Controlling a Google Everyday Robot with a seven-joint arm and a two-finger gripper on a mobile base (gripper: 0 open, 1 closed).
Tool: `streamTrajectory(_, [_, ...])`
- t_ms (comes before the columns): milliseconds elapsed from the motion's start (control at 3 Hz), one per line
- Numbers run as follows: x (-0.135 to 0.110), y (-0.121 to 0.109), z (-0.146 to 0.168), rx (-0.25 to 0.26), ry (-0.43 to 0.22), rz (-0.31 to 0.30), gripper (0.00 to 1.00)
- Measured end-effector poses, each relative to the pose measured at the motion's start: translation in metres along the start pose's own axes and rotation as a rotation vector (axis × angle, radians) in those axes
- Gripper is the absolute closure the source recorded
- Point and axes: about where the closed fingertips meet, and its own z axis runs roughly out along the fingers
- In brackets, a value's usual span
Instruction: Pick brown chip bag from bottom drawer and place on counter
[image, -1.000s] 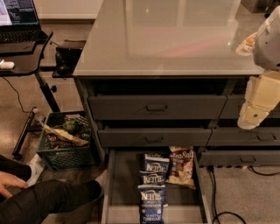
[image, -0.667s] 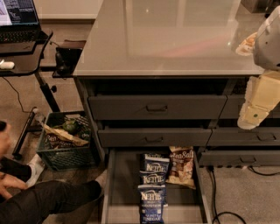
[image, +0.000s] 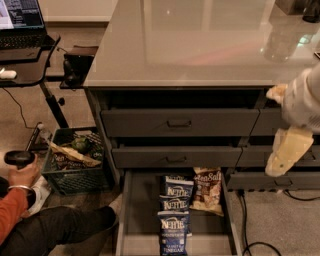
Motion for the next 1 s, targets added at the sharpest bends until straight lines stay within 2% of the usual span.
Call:
streamTrajectory(667, [0.040,-0.005,0.092,0.032,-0.062,-0.011,0.00])
streamTrajectory(1000, [0.061,-0.014,0.148,0.012,-0.054,-0.012,0.00])
